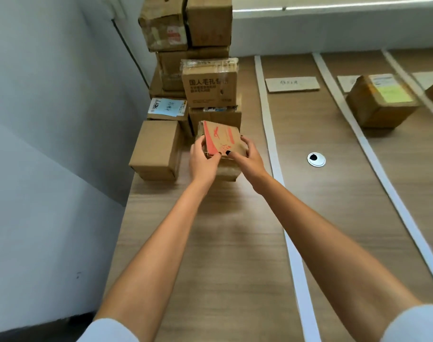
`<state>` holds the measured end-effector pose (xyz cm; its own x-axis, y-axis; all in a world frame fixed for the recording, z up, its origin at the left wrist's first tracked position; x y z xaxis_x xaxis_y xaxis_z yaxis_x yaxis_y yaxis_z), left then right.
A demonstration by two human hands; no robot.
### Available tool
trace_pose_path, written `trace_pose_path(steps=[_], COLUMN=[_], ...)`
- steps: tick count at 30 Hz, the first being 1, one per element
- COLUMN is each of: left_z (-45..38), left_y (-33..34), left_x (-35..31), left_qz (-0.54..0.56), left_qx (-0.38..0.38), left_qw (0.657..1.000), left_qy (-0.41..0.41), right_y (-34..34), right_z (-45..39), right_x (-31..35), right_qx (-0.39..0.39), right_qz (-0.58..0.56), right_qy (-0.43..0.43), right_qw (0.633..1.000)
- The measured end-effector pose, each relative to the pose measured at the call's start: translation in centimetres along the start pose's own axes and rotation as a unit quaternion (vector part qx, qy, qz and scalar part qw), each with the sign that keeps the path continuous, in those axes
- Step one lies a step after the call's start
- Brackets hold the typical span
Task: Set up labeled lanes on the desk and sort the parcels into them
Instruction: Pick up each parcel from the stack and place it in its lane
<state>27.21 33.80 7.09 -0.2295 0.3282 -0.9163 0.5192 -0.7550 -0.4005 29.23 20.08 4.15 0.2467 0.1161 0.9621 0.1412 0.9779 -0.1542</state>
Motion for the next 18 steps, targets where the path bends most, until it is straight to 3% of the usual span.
trace_pose_path(steps=[3,6,9,12,18], left_z=[3.9,7.1,10.7,14.2,19.9], left_y=[0.4,0.6,0.5,1.0,4.1], left_x=[-3.2,-5.5,-8.2,-10.0,-12.0], left_qz=[0.038,0.106,0.1,0.108,0.174], left_qx=[0.017,0.029,-0.012,-0.035,0.023], left_qw=[0.995,0.991,0.99,0.991,0.985], left_qy=[0.089,0.081,0.104,0.065,-0.006], right_y=[-3.9,-8.2,-12.4,-16.3,-22.0], right_z=[1.9,4.1,6.1,7.8,10.7], right_x=[-0.2,-0.2,0.6,1.8,4.7], right_qx=[-0.022,-0.043,-0.039,-0.018,0.068], right_qz=[-0.078,-0.158,-0.188,-0.195,-0.13], right_qy=[0.03,0.061,0.054,0.048,0.002], right_qw=[0.996,0.985,0.98,0.98,0.989])
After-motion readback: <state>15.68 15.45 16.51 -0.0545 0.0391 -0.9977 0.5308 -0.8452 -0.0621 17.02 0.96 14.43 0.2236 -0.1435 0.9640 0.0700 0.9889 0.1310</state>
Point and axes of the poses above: each hand's wrist, its own z-axis away from the middle knuckle, its own y-axis out of the palm, x = y × z, the point moved 8 cm from there along -z, towards the middle knuckle, and after that the axes turned 15 degrees about -x, right-handed, at the moved point
